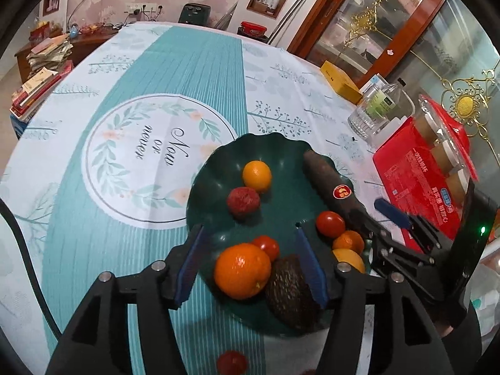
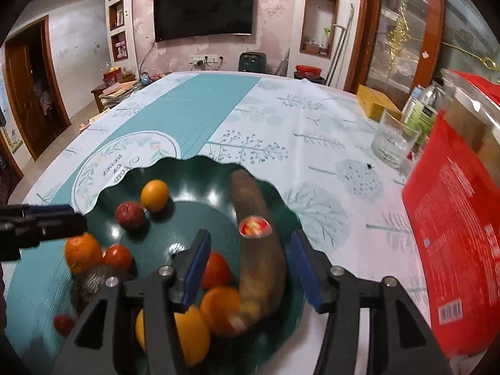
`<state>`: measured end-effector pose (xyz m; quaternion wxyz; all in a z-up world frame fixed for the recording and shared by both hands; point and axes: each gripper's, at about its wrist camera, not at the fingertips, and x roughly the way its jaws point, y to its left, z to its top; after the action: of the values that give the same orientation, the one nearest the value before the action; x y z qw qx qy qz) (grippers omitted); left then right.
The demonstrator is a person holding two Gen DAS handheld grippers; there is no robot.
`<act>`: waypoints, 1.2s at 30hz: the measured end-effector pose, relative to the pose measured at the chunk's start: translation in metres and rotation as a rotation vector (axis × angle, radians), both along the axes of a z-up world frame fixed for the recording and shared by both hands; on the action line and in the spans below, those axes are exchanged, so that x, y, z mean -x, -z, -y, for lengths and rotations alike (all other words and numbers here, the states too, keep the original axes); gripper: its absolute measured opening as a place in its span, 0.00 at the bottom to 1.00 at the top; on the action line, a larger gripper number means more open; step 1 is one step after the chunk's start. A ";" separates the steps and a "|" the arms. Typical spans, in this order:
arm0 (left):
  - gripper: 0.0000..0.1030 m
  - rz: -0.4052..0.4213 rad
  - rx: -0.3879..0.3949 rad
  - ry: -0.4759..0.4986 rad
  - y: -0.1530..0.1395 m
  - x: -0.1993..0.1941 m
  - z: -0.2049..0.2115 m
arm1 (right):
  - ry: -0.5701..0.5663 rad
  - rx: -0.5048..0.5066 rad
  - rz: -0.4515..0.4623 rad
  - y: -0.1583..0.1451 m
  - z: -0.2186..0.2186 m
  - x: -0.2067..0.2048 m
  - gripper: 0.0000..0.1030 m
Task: Organize fruits
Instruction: 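Place the banana and red fruit on the green plate and open both tools, then move the right tool to the last red fruit and grasp it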
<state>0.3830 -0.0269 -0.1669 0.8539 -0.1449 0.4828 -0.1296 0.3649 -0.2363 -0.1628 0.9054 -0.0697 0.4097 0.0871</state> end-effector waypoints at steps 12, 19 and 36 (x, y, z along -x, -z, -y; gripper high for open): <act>0.61 0.044 -0.037 -0.016 -0.045 0.056 -0.021 | 0.161 -0.155 -0.061 -0.021 0.016 0.069 0.58; 0.65 0.046 -0.063 0.002 -0.061 0.090 -0.033 | 0.266 -0.233 -0.115 -0.026 0.024 0.110 0.64; 0.68 -0.074 -0.165 0.054 -0.024 0.123 -0.033 | 0.440 -0.401 -0.447 0.020 0.000 0.153 0.65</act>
<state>0.2603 0.0064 -0.1426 0.8407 -0.0654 0.5268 -0.1070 0.2124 -0.2360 -0.1824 0.7863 0.2198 0.5772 -0.0180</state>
